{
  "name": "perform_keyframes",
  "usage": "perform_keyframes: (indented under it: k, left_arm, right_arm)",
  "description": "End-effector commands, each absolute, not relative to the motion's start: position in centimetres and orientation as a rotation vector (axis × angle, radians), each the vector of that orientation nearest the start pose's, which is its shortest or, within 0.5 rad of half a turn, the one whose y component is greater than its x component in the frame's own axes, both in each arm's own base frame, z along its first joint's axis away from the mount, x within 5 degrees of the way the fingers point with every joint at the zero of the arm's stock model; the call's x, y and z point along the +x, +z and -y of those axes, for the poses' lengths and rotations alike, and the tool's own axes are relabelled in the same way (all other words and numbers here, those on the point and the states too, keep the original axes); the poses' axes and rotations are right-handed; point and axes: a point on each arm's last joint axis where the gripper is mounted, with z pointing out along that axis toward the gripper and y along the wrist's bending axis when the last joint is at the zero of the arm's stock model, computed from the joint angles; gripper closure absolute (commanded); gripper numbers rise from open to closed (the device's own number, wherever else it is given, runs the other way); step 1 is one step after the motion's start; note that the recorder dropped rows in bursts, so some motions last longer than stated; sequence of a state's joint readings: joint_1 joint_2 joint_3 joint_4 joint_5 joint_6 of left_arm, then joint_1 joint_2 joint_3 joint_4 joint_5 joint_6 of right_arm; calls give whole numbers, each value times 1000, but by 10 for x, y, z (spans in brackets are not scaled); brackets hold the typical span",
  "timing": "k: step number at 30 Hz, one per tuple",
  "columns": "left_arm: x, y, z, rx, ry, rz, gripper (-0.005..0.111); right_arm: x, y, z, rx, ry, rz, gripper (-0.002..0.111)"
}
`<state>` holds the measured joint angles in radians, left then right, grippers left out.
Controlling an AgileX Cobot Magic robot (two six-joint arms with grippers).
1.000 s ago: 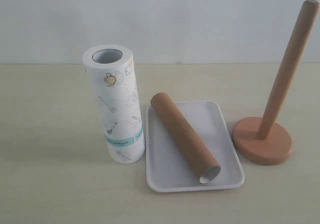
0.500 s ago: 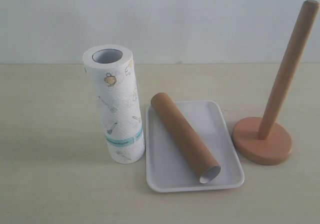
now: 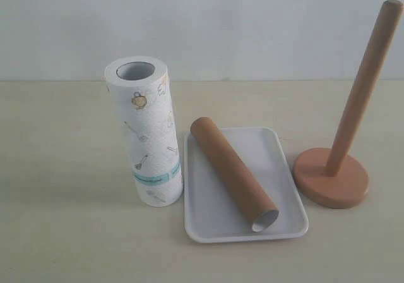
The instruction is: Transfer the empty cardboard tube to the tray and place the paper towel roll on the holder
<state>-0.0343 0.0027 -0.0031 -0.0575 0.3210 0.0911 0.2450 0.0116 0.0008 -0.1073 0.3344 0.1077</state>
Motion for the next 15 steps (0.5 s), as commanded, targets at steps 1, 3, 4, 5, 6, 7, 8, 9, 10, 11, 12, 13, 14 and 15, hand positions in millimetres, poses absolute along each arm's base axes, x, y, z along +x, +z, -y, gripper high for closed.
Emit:
perform_keyframes:
  k: [1,3,4,5,6,7,8,9,10,11,12,13,14,15]
  left_arm:
    - [54,185,3,72,-13,-1797,103]
    - [54,185,3,72,-13,-1797,103]
    - [54,185,3,72,-13,-1797,103]
    - [54,185,3,72,-13,-1797,103]
    - [54,185,3,72,-13,-1797,103]
    - [54,185,3,74,-11,-1797,103]
    - [54,184,3,77,-6,-1799,103]
    - [54,184,3,78,-6,-1802,103]
    - [54,184,3,75,-8,-1802,103]
    - [54,184,3,60,-23,-1802,103]
    - [53,197,4,21,-60,-1762,103]
    - [52,207,4,-16,-92,-1733,103]
    - [48,228,4,-67,-149,-1672,103]
    - [45,241,4,-75,-163,-1632,103]
  right_arm:
    - [53,183,-10,-191,135,-1816,107]
    - [53,183,-10,-191,135,-1816,107]
    - [53,183,-10,-191,135,-1816,107]
    - [53,183,-10,-191,135,-1816,107]
    - [53,183,-10,-191,135,-1816,107]
    - [53,183,-10,-191,135,-1816,107]
    - [53,183,-10,-191,135,-1816,107]
    - [53,183,-10,-191,135,-1816,107]
    - [53,183,-10,-191,135,-1816,107]
    - [53,183,-10,-191,135,-1816,107]
    - [53,183,-10,-191,135,-1816,107]
    - [53,183,-10,-191,135,-1816,107]
    - [53,183,-10,-191,135,-1816,107]
    - [53,183,-10,-191,135,-1816,107]
